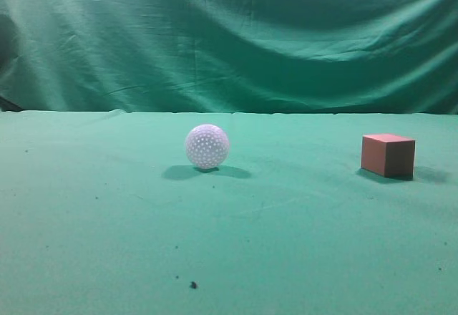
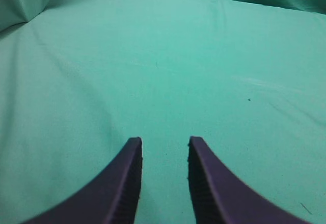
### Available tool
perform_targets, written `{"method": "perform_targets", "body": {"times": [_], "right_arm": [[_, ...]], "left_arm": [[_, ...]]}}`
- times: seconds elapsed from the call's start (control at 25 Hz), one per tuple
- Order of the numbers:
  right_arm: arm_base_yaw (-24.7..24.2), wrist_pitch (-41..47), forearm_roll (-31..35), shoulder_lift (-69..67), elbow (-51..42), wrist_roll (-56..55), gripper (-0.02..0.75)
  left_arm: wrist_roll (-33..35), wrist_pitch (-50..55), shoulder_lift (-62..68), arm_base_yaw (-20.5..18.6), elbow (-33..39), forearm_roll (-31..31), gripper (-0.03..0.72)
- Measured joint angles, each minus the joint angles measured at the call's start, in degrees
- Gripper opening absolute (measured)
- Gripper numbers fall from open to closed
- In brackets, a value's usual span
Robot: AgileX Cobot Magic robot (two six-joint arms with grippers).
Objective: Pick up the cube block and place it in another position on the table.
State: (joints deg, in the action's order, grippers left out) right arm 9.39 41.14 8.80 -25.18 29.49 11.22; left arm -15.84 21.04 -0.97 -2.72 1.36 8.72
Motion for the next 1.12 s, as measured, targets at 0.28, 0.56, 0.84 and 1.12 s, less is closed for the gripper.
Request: {"method": "perform_targets", "body": {"times": [0.28,0.56,0.84,1.12], "right_arm": [[10.4,10.5,-4.7,-17.8,7.2,-1.2,0.000],[18.4,9.8,-5.1,-34.5,14.4,-3.7,0.000],[22.3,4.0,-5.1,-46.3,17.0,-0.8,0.279],[22.3,-1.4,-11.4,-55.6,17.2,-13.2,0.538]], "left_arm": [[0.0,0.0,0.0,0.0,0.0,0.0,0.262],[0.0,0.0,0.0,0.0,0.0,0.0,0.262],[0.0,0.0,0.0,0.0,0.0,0.0,0.262],[0.0,0.0,0.0,0.0,0.0,0.0,0.262]]}}
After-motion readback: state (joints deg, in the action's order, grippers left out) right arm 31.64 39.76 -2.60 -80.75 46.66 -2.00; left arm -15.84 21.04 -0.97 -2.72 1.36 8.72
